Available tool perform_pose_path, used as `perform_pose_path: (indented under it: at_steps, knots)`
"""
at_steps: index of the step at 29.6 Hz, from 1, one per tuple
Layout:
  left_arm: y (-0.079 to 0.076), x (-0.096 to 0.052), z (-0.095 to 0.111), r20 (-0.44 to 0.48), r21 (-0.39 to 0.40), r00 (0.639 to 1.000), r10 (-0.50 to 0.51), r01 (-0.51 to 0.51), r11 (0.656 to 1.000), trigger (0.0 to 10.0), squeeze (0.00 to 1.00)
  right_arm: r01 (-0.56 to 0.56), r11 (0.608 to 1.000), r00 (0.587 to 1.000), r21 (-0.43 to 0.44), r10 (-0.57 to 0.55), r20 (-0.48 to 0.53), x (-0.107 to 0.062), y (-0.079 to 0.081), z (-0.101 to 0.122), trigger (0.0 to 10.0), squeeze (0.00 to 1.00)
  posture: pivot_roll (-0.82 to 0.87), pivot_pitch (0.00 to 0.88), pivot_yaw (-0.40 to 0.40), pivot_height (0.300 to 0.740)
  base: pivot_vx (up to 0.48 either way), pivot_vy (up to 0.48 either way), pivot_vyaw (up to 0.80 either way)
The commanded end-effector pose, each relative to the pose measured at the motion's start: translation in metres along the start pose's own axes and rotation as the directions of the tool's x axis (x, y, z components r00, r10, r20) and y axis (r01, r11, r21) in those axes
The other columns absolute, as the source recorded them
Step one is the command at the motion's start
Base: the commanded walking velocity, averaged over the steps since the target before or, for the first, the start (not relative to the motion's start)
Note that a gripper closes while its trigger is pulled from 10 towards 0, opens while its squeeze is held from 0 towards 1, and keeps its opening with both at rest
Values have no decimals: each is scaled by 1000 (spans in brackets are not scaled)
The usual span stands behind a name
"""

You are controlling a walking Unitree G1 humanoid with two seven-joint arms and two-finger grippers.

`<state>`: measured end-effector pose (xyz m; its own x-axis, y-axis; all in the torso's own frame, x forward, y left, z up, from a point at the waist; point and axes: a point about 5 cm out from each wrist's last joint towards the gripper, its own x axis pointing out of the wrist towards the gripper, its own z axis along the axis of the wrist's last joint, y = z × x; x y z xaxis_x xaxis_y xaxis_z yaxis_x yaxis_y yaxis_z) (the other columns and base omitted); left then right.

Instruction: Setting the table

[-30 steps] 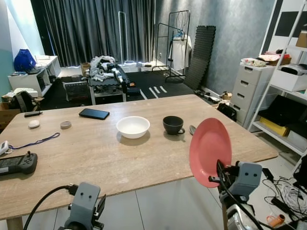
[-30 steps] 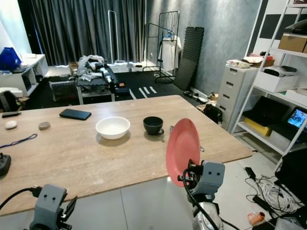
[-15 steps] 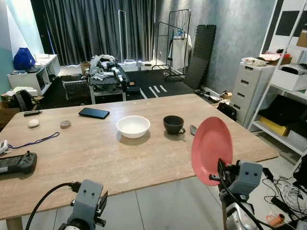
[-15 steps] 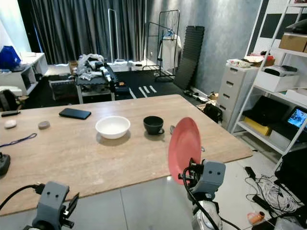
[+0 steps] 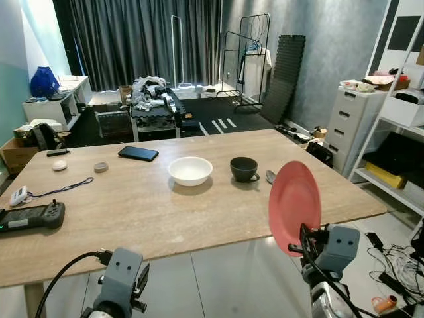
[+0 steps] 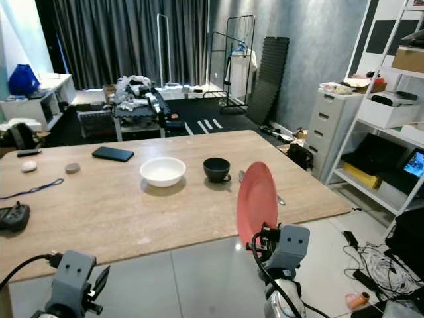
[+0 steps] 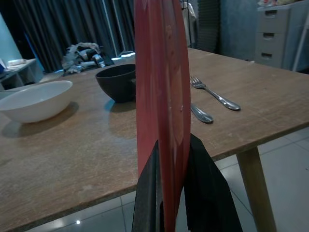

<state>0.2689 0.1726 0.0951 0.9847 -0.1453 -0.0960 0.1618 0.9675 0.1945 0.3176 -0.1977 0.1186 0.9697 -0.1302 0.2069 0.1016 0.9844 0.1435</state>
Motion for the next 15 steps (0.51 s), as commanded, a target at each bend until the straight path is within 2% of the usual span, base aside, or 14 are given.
perform_pose_path:
  at_steps: [1,7,15]
  knots:
    - [0,0,-4,-14,11,1000,0,0,1000,10000,0,8,1000,997,-19,-9,-77,-6,-2,-14,10000,0,84,0,69,740,-277,0,0]
    - [0,1,-3,-13,12,1000,-2,2,1000,10000,0,10,1000,997,-18,-11,-76,-5,-2,-15,10000,0,84,0,70,740,-301,0,0]
    - [0,2,-3,-12,14,1000,-6,6,1000,10000,0,10,1000,997,-17,-12,-76,-5,-2,-16,10000,0,83,0,72,740,-440,0,0]
